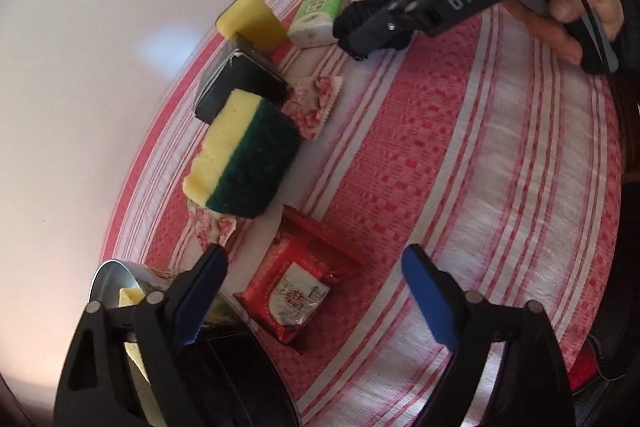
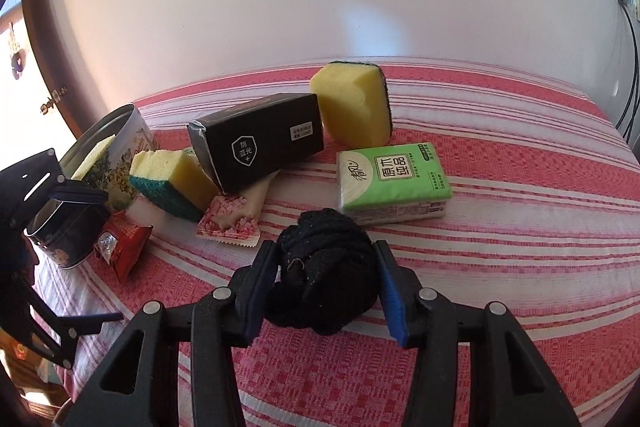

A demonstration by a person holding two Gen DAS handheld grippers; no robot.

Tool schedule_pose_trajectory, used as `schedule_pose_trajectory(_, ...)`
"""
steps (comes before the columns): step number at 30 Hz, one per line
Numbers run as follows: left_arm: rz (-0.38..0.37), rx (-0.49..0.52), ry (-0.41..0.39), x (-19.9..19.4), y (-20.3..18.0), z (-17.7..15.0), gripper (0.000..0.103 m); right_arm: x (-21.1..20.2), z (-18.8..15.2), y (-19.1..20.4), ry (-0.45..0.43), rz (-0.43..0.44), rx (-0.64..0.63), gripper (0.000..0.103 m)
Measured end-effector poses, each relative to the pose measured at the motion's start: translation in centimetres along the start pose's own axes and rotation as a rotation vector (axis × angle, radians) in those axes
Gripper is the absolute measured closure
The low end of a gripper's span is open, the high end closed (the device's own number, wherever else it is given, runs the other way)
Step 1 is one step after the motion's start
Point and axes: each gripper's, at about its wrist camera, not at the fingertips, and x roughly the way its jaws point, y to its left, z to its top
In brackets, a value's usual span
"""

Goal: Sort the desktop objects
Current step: 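Grasp the red snack packet with the left tool while the right tool grasps the black glove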

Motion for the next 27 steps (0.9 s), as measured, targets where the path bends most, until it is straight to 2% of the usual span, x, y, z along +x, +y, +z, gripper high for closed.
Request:
schedule_pose_trajectory(3,-0.013,0.043,0.073,1.1,0.7,0.2,0.014,0.3,0.2,-0.3,0.006,0.023,0.003,0.052)
schedule_pose_trajectory(7,-0.117,0.007,0.113,1.6,2.0,0.5,0.016,0.4,0.2,-0.5,-0.006,0.042,0.001,0.052)
schedule_pose_trajectory(10,-0.200,-0.010,0.138,1.5,2.3,0.5,0.036,0.4,0.2,-0.8,-0.004,0.057,0.017,0.052)
schedule_pose_trajectory(14,-0.206,-0.003,0.150,1.1,1.7,0.6,0.044,0.6,0.1,-1.6,0.004,0.079,0.063,0.052)
schedule_pose_trajectory(18,-0.278,0.009,0.157,0.0,0.3,0.1,0.044,0.5,0.1,-2.2,-0.006,0.100,0.099,0.052)
schedule_pose_trajectory(21,-0.239,0.006,0.139,-1.0,-0.6,-0.1,0.044,0.3,0.0,-2.4,-0.013,0.118,0.112,0.052)
schedule_pose_trajectory(23,-0.239,-0.008,0.126,-1.7,-0.5,-0.1,0.036,0.4,0.0,-2.4,-0.007,0.117,0.115,0.052)
schedule_pose_trajectory(25,-0.205,0.011,0.127,-2.1,-0.4,-0.2,0.028,0.4,0.1,-2.4,-0.007,0.115,0.114,0.052)
schedule_pose_trajectory(27,-0.189,0.006,0.141,-2.3,0.0,-0.3,0.028,0.4,0.1,-2.4,-0.011,0.115,0.111,0.052)
